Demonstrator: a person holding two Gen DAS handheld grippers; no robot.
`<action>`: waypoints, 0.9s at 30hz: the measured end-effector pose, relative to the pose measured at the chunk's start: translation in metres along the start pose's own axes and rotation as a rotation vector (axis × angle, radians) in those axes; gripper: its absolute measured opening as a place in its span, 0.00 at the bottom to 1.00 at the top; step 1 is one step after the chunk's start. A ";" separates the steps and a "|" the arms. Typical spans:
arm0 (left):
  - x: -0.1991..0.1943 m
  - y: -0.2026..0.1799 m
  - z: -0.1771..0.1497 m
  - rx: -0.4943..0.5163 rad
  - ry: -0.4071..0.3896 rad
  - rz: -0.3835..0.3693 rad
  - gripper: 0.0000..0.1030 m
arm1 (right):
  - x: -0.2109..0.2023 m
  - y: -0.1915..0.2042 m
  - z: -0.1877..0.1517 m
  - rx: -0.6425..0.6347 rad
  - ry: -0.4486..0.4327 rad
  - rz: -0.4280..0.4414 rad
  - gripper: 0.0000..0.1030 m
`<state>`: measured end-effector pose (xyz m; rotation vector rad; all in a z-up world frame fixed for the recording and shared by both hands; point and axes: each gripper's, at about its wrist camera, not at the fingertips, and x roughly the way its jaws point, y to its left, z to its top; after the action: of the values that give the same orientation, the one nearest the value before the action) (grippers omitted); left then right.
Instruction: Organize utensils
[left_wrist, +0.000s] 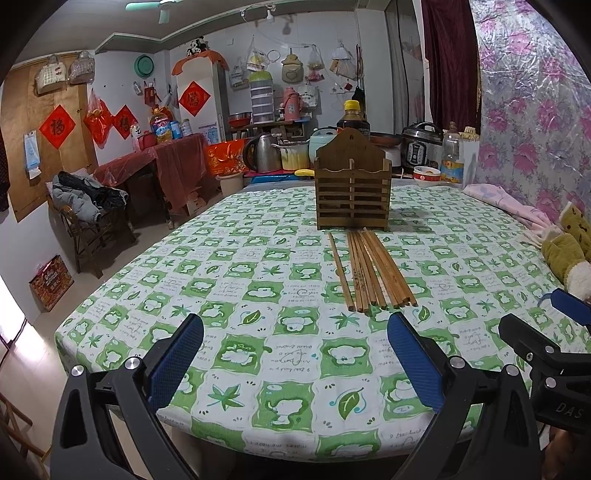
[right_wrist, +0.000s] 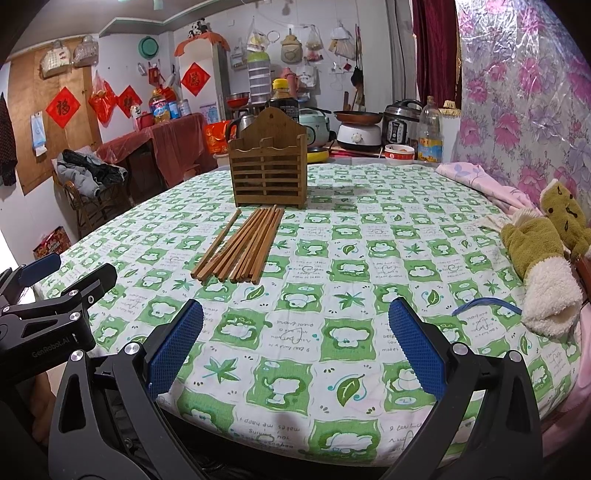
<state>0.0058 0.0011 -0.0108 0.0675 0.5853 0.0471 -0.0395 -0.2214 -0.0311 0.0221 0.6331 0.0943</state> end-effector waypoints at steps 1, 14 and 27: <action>0.000 0.000 0.000 -0.001 0.000 0.000 0.95 | 0.000 0.000 0.000 0.000 0.001 0.000 0.94; 0.001 0.001 -0.005 0.001 0.008 0.003 0.95 | 0.001 0.001 -0.001 0.000 0.004 0.000 0.94; 0.002 0.000 -0.003 0.002 0.010 0.003 0.95 | 0.001 0.001 -0.001 0.000 0.004 0.000 0.94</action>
<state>0.0052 0.0014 -0.0146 0.0702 0.5956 0.0495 -0.0391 -0.2208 -0.0325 0.0223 0.6370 0.0943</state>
